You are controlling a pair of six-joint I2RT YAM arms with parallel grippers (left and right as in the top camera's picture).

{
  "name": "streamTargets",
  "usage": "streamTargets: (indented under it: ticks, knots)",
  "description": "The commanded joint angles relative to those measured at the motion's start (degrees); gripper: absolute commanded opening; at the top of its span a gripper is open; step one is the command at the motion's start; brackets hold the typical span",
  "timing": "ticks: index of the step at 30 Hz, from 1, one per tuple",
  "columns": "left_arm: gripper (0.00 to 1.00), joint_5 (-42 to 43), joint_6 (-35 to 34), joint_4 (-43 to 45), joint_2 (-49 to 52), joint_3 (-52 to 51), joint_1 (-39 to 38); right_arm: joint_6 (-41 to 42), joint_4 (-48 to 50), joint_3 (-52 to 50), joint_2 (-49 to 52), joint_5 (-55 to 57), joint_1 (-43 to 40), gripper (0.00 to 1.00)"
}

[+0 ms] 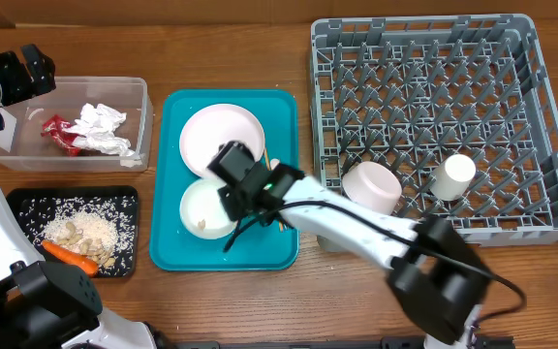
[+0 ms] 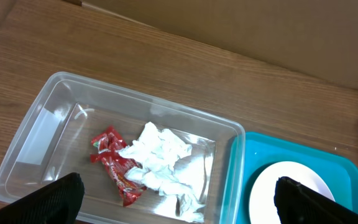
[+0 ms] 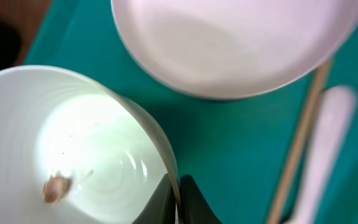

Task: Sort waste into correct bins and load items into the dishwasher rack
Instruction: 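Lift the white bowl and carry it to the rack's far edge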

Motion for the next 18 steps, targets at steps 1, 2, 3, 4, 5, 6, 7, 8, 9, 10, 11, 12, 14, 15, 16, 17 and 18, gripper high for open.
streamTargets:
  ticks: [1,2,3,4,5,6,7,8,9,10,11,12,14,15,16,17,18]
  knots:
    - [1.00,0.96,-0.76,0.26,-0.44,0.59,0.15,-3.98,-0.66,3.41,-8.31,4.83,-2.78,0.04]
    - [1.00,0.96,-0.76,0.26,-0.44,0.59,0.15,-4.55,-0.76,3.41,-9.57,5.22,-3.50,0.04]
    - [1.00,0.96,-0.76,0.26,-0.44,0.59,0.15,-5.40,-0.92,3.43,-10.99,5.77,-4.50,0.04]
    - [1.00,0.96,-0.76,0.26,-0.44,0.59,0.15,-5.62,-1.09,3.43,-12.20,6.51,-5.35,0.04]
    - [1.00,0.96,-0.74,0.26,-0.44,0.59,0.15,-5.70,-1.29,3.43,-13.66,8.13,-6.58,0.04]
    - [1.00,0.96,-0.76,0.26,-0.44,0.59,0.15,-8.74,-1.20,3.43,-16.20,10.97,-9.33,0.04]
    - [1.00,0.96,-0.76,0.26,-0.44,0.59,0.15,-10.19,-0.96,3.43,-17.18,12.57,-10.58,0.04]
    - [1.00,0.96,-0.76,0.26,-0.44,0.59,0.15,-12.20,-0.26,3.43,-18.27,15.28,-12.28,0.04]
    - [1.00,0.96,-0.76,0.26,-0.44,0.59,0.15,-13.99,0.50,3.43,-18.97,17.66,-13.70,0.04]
    - [1.00,0.96,-0.76,0.26,-0.44,0.59,0.15,-16.24,1.55,3.43,-19.45,19.76,-15.02,0.04]
    - [1.00,0.96,-0.76,0.26,-0.44,0.59,0.15,-19.69,3.13,3.43,-19.78,22.08,-16.70,0.04]
    - [1.00,0.96,-0.76,0.26,-0.44,0.59,0.15,-22.60,4.59,3.43,-19.78,23.65,-17.94,0.04]
    - [1.00,0.96,-0.76,0.26,-0.44,0.59,0.15,-29.42,7.82,3.41,-19.71,26.05,-20.48,0.04]
    - [1.00,0.96,-0.76,0.26,-0.44,0.59,0.15,-33.11,10.14,3.30,-19.54,27.30,-21.90,0.04]
    - [1.00,0.96,-0.76,0.26,-0.44,0.59,0.15,-35.65,12.15,3.26,-19.50,28.70,-23.08,0.04]
    - [1.00,0.96,-0.76,0.26,-0.44,0.59,0.15,-39.82,16.96,3.26,-19.34,32.17,-25.49,0.04]
    - [1.00,0.96,-0.76,0.26,-0.44,0.59,0.15,-41.70,19.45,3.26,-19.30,33.33,-26.75,0.04]
